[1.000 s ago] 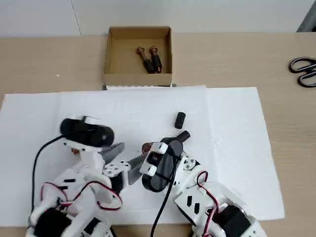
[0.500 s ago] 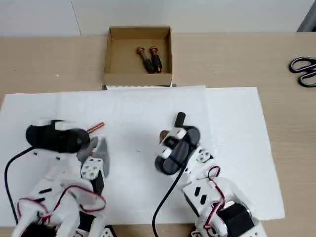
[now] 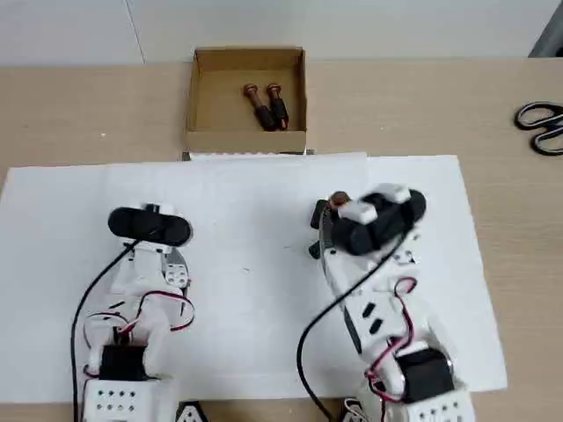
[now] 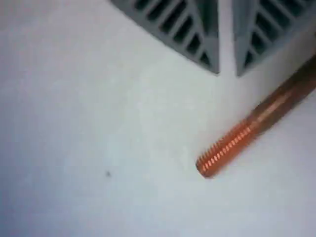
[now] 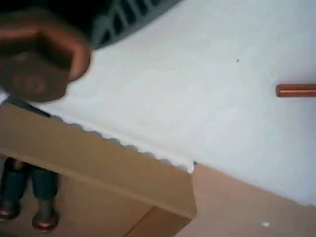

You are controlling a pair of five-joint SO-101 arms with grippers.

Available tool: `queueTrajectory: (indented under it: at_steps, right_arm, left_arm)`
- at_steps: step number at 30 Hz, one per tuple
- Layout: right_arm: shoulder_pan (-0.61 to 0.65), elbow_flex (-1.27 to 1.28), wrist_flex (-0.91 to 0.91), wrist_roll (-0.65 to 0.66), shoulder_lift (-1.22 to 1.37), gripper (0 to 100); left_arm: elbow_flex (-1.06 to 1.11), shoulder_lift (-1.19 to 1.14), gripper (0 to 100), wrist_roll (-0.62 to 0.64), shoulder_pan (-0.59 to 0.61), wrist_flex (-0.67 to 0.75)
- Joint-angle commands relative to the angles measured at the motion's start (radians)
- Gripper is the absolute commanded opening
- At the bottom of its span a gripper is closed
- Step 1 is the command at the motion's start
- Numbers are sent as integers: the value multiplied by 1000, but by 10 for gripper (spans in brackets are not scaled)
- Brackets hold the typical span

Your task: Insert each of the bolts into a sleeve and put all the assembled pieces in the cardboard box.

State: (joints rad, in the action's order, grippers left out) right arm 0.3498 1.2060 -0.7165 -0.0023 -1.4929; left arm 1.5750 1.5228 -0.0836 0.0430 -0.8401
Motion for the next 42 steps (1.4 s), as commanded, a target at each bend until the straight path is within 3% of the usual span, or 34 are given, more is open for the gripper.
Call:
queueTrajectory:
  at_steps: [1, 14, 22, 25, 34, 42]
  right_arm:
    - [-10, -187, 61, -17, 205, 2]
    - [-7, -815, 263, -11, 1144, 2]
    - [7, -1352, 268, -8, 1699, 2]
    - [28, -1516, 268, 60, 1876, 2]
    - [44, -1901, 269, 233, 2244, 3]
    - [70, -1992, 133, 387, 2287, 40]
  left_arm:
    - [35, 9, 6, -5, 5, 78]
    - [47, 8, 6, 37, 3, 124]
    - [47, 8, 6, 38, 3, 124]
    - [47, 8, 6, 38, 3, 124]
    - [47, 8, 6, 40, 3, 123]
    - [47, 8, 6, 40, 5, 123]
